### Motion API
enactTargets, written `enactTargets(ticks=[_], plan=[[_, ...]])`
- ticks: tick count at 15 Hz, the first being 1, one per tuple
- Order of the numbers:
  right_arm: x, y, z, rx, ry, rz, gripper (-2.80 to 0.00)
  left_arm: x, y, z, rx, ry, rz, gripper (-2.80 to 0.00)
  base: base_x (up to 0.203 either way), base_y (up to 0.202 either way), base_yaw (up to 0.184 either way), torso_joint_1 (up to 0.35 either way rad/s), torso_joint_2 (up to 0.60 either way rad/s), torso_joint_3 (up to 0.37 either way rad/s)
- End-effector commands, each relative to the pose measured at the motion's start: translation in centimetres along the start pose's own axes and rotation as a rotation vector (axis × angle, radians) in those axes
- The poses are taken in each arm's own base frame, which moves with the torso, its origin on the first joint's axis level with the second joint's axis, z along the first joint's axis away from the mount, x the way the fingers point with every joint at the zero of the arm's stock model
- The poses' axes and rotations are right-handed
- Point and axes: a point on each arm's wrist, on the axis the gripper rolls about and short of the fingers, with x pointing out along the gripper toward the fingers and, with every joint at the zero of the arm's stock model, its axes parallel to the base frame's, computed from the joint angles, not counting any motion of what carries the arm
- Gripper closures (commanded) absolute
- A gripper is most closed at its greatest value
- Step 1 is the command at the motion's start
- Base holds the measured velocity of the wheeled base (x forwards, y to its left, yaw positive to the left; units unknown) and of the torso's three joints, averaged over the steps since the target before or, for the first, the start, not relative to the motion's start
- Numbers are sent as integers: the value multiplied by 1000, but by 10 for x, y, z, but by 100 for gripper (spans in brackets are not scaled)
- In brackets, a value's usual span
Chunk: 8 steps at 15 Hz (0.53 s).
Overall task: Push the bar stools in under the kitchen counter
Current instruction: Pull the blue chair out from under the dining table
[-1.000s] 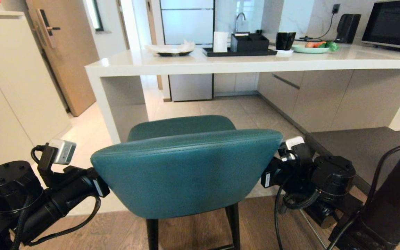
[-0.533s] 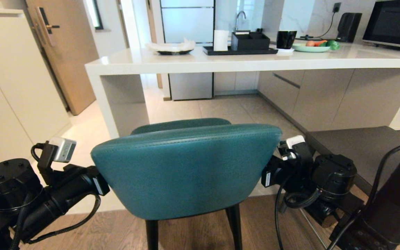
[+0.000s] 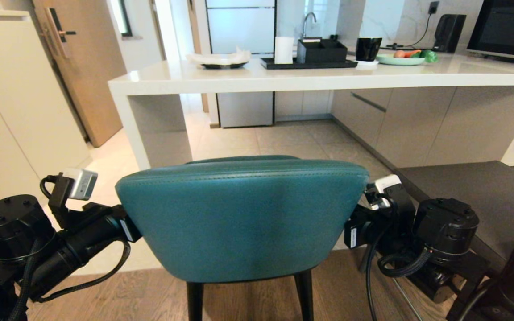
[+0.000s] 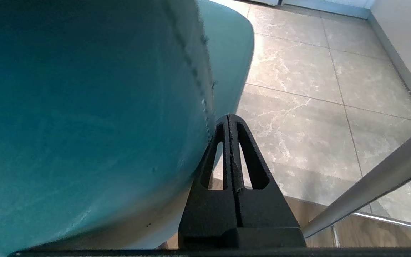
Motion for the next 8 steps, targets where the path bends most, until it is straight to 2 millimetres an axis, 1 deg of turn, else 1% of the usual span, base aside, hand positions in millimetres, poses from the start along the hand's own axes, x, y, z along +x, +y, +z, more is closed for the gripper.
enactTargets(ticks=[1,2,4,8], plan=[[-14,31,18,8,-81,111,0,3,3,-4,-5,9,13,0,0,0,0,0,0,0],[-15,33,18,8,-82,122,0,3,3,-5,-5,11,15,0,0,0,0,0,0,0],[-14,33,15,8,-69,118,0,0,2,-5,-6,13,13,0,0,0,0,0,0,0],[-4,23,5,10,-35,77,0,-22,-9,-9,-12,41,-2,0,0,0,0,0,0,0]])
